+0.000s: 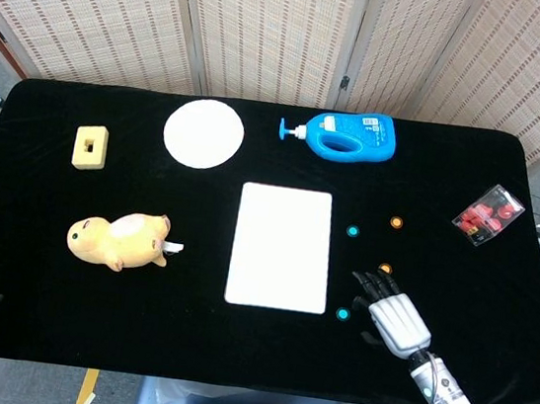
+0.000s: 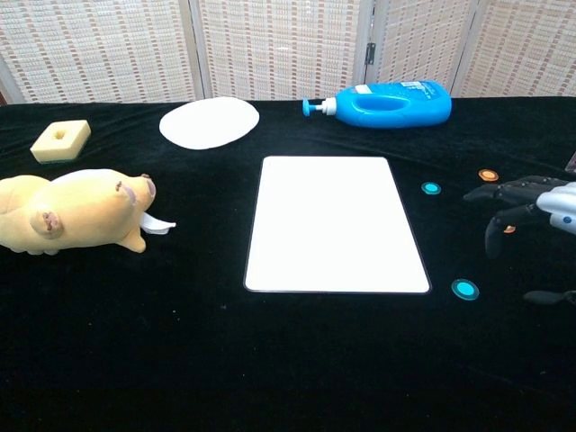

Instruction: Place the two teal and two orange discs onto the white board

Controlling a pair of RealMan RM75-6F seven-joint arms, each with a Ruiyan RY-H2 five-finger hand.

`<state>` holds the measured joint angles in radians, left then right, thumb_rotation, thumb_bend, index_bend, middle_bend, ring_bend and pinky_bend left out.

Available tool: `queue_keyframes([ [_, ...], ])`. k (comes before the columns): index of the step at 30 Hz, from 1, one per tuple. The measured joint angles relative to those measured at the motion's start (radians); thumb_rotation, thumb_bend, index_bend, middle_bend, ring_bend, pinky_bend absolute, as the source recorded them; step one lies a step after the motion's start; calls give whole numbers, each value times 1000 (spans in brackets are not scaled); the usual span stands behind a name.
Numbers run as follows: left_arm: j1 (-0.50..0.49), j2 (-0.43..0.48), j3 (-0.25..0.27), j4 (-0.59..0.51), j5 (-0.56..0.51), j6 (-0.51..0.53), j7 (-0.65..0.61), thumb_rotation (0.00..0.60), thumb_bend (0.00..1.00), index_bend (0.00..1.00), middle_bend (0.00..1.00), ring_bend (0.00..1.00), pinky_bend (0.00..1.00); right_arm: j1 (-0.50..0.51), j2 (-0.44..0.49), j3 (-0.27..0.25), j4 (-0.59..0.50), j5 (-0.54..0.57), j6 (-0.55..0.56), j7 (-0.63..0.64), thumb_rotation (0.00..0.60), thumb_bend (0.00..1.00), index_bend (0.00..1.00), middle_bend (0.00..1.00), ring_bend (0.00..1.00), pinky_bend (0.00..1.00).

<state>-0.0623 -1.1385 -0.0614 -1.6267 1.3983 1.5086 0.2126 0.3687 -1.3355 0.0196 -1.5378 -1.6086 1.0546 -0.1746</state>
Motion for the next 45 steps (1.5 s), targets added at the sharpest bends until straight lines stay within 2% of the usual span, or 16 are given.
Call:
queue_keyframes([
  [9,0,-1,0,3,-4,-8,-2,600,100,0,0,0,0,44,-104,5,108,47,-43,-1,582,307,433,96,59,0],
  [16,1,-3,0,7,-6,-10,-4,600,100,0,0,0,0,71,-146,10,151,69,-55,4,581,308,458,107,67,0],
  [37,10,-8,0,24,-13,-10,-18,600,100,0,0,0,0,101,-183,-9,189,108,-73,-4,581,309,513,127,75,0],
  [45,12,-7,-1,29,-11,-7,-25,600,100,0,0,0,0,96,-151,-11,152,93,-26,8,583,310,539,147,79,0],
])
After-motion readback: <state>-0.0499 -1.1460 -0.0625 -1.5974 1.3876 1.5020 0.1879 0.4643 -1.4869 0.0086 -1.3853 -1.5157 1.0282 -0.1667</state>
